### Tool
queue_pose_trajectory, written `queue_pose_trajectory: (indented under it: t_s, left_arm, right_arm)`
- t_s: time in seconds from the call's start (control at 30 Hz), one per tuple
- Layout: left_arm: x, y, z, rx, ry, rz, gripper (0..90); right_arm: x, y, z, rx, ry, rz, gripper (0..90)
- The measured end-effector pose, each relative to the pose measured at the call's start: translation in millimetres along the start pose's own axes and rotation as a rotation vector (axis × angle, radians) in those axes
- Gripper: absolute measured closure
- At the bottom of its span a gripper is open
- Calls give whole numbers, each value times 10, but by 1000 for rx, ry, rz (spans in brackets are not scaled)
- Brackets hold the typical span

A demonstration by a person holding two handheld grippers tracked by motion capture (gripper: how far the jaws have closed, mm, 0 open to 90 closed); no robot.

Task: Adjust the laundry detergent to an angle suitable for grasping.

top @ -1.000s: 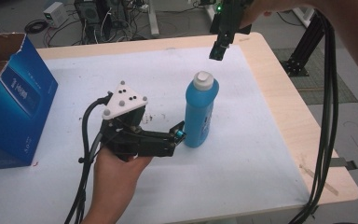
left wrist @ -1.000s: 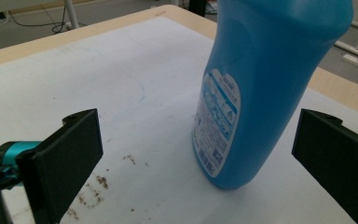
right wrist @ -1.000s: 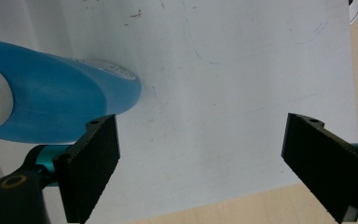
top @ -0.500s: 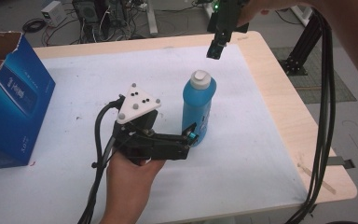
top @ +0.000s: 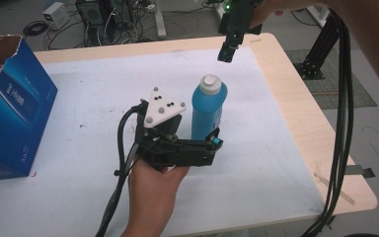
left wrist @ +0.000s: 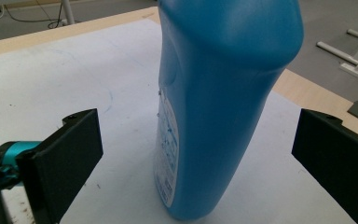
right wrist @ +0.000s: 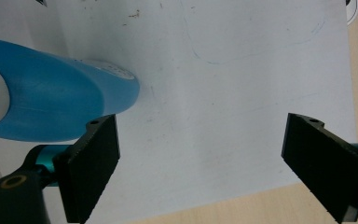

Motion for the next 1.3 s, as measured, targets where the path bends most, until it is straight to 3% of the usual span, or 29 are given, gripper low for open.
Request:
queue_pose_trajectory:
  t_s: [0.87, 0.93, 1.07, 1.3]
  left_arm:
    - [21, 347, -1, 4, 20, 31, 25]
    - [27, 351, 8, 22, 43, 30, 81]
    - [24, 337, 43, 56, 38, 37, 149]
    - [25, 343, 37, 54, 39, 42, 174]
  right_arm:
    - [23, 15, 8, 2, 4, 2, 107]
    - [21, 16, 9, -1, 2, 4, 107]
    - [25, 18, 13, 4, -1, 3, 107]
    - [22, 18, 18, 1, 0, 3, 107]
Point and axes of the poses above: each handheld gripper's, and its own axes: y roughly forward along the jaws, z roughly out of its top, x roughly to its right, the point moved 6 cm from there along y, roughly forward along the jaws, and after that the axes turned 4 degrees about y, right-handed, at the moved point
